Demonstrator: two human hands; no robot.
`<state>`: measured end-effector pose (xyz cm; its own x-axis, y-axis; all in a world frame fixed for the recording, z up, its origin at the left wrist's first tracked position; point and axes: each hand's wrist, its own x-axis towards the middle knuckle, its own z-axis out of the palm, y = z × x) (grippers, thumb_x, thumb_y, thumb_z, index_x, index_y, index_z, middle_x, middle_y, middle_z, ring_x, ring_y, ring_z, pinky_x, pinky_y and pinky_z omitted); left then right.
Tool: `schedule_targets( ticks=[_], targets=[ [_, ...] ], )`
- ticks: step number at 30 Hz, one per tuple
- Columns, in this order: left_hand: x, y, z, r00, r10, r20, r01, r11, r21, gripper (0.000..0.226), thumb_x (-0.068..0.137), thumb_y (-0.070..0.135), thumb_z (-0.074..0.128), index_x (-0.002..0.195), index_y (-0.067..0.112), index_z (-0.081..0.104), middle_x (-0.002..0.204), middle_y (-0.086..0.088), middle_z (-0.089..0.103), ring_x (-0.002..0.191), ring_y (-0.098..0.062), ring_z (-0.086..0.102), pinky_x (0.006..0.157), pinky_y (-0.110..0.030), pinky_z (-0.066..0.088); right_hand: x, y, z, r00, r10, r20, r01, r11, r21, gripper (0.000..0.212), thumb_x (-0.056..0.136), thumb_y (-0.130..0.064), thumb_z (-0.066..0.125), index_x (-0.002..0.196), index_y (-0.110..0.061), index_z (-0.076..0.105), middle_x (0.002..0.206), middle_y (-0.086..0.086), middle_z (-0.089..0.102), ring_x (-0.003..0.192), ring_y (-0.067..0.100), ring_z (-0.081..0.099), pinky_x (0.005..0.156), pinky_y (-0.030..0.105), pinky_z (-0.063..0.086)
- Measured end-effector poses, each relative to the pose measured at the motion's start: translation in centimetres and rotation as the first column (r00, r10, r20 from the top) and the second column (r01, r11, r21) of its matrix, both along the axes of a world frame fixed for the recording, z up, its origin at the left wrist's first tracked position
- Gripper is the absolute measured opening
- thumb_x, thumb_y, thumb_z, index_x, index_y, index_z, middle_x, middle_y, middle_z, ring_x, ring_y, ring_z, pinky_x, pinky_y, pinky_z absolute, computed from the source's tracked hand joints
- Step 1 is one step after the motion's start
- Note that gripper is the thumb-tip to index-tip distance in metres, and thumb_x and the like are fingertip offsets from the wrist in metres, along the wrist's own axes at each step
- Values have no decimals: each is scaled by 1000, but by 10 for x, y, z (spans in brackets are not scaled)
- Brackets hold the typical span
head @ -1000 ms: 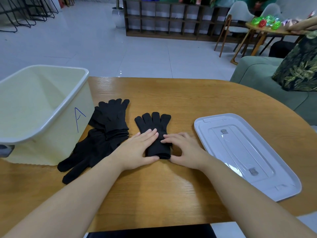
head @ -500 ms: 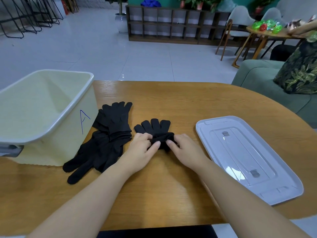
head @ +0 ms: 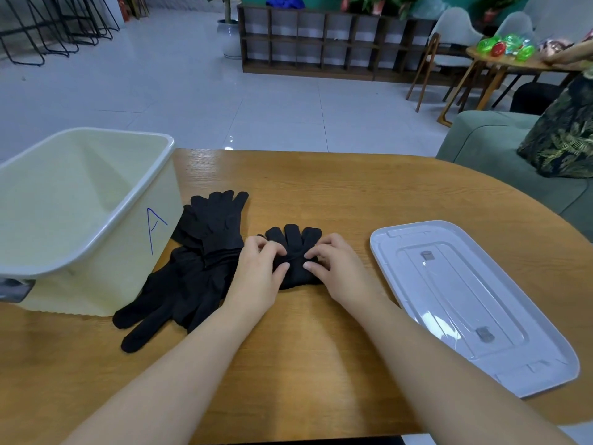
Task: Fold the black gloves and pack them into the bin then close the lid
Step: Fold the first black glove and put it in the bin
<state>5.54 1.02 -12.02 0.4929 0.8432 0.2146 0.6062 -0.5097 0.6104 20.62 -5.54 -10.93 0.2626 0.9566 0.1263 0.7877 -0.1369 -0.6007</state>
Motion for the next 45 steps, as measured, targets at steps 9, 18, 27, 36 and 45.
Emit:
schedule_targets(
  ticks=[9,18,27,36,45],
  targets=[
    [-13,14,3,888,-367,-276,356,930,-91,67,92,50,36,148,16,22,159,5,11,143,-9,18,116,-28,21,8,-5,10,968,228,107,-193,944,-269,57,89,-46,56,136,-16,45,154,-3,34,144,9,25,112,26,26],
    [-13,13,10,825,-345,-447,410,910,54,55,96,32,41,146,19,25,156,-2,23,144,-14,21,116,-30,21,14,-9,13,951,277,139,-241,942,-232,52,85,-32,67,131,-15,52,156,-14,23,134,8,39,106,28,39],
    [-16,4,15,875,-358,-327,364,930,-45,51,89,49,48,134,25,47,142,7,47,132,-10,39,109,-30,33,10,-24,11,985,169,-30,-172,971,-168,34,87,-23,55,120,-23,60,127,-9,61,116,9,55,96,26,45],
    [-6,9,29,971,-204,-122,179,966,-188,33,90,49,47,93,19,60,76,3,64,67,-12,59,59,-25,44,13,-14,17,944,0,-329,-49,989,-141,15,90,-36,52,89,-28,65,88,-11,69,88,10,63,80,29,48],
    [30,36,26,968,-4,-250,-48,979,-200,45,98,29,37,57,13,33,52,-1,36,47,-16,34,46,-28,26,18,18,20,926,-211,-313,97,934,-344,25,97,-37,44,90,-16,55,71,-2,60,59,10,61,62,25,43]
  ],
)
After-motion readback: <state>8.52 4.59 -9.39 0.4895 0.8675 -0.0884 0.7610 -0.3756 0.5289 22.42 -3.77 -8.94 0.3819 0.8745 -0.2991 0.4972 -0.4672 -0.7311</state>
